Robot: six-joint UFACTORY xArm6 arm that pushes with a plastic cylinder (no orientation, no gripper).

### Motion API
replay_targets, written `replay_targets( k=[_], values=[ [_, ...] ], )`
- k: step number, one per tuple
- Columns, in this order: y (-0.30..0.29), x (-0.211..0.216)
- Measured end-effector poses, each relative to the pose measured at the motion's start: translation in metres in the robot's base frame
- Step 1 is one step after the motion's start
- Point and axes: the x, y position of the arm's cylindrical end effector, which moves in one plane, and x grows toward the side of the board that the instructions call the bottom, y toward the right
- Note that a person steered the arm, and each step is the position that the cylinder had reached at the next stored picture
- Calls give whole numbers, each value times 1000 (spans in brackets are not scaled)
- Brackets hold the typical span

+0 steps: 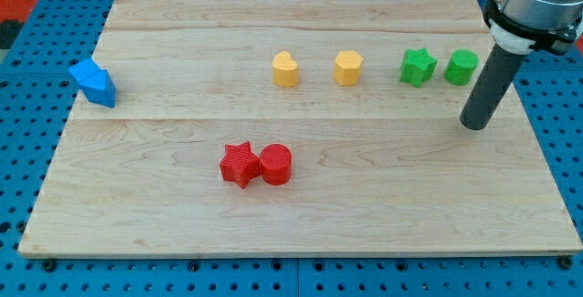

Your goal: Slide the blue cube and the blue triangle to the right

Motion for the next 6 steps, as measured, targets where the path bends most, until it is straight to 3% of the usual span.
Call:
replay_targets(
  k=[1, 2, 6],
  values=[
    [-1, 0],
    [-42, 1],
    [-352, -5]
  ],
)
